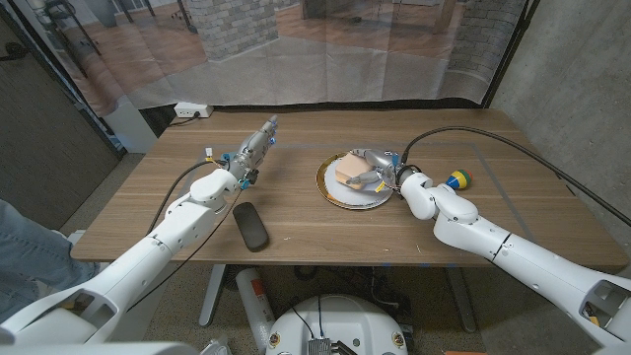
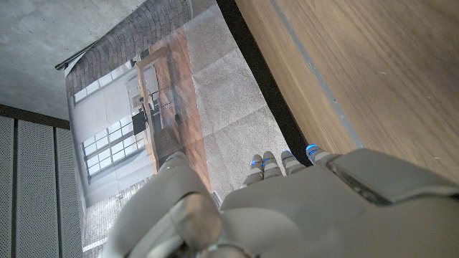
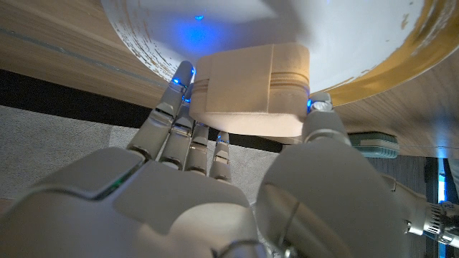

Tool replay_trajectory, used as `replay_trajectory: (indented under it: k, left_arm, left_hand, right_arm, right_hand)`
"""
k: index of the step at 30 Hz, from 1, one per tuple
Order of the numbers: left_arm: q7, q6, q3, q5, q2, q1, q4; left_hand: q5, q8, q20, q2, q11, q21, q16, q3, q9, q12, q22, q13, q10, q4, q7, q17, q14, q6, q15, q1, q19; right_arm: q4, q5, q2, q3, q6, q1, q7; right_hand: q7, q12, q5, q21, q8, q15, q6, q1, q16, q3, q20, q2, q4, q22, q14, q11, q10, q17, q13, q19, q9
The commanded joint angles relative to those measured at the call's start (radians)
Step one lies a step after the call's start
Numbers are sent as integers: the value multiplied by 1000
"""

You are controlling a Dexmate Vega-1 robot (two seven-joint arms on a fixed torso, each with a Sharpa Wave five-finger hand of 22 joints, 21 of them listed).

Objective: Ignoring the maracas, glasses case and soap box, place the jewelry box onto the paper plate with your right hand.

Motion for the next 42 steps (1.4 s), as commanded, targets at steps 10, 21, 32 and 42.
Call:
replay_trajectory:
  k: [10,21,32,42]
  left_arm:
    - [20,19,-6,1,16,21,-33]
    - [22,25,-9,1,24,24,-44]
    - [19,28,-5,4,23,20,-44]
    - [10,21,0,2,12,11,-24]
  left_hand:
    - [1,2,4,11,3,6,2,-5,4,2,5,6,-4,-1,0,3,-32,8,0,7,-96]
    - [0,2,3,12,4,7,2,-6,4,1,5,6,-5,-1,-1,3,-32,7,1,9,-96]
    - [0,2,4,14,1,6,2,-7,4,2,5,6,-5,-2,0,3,-32,8,2,11,-97]
    - [-1,2,5,16,2,7,2,-8,4,1,5,6,-5,-2,0,3,-32,9,1,13,-97]
  right_arm:
    - [26,41,-3,-16,-24,-1,-37]
    - [23,55,-8,-19,-35,-9,-50]
    - [14,60,-19,-21,-36,-12,-48]
    - [9,65,-21,-23,-37,-11,-43]
  right_hand:
    - [-4,7,-3,-2,-6,-190,8,125,0,76,-2,148,50,4,105,-119,126,6,7,-1,5]
    - [-3,5,-5,-3,-7,-180,11,125,-14,77,0,144,49,4,74,-120,125,9,9,-2,5]
    - [-7,-42,-5,-18,-18,-111,0,102,-93,57,31,101,48,3,-89,-95,47,-6,4,-31,7]
    - [-9,-82,0,-33,-24,-74,-10,83,-125,41,64,74,51,1,-147,-80,-17,-28,-13,-52,8]
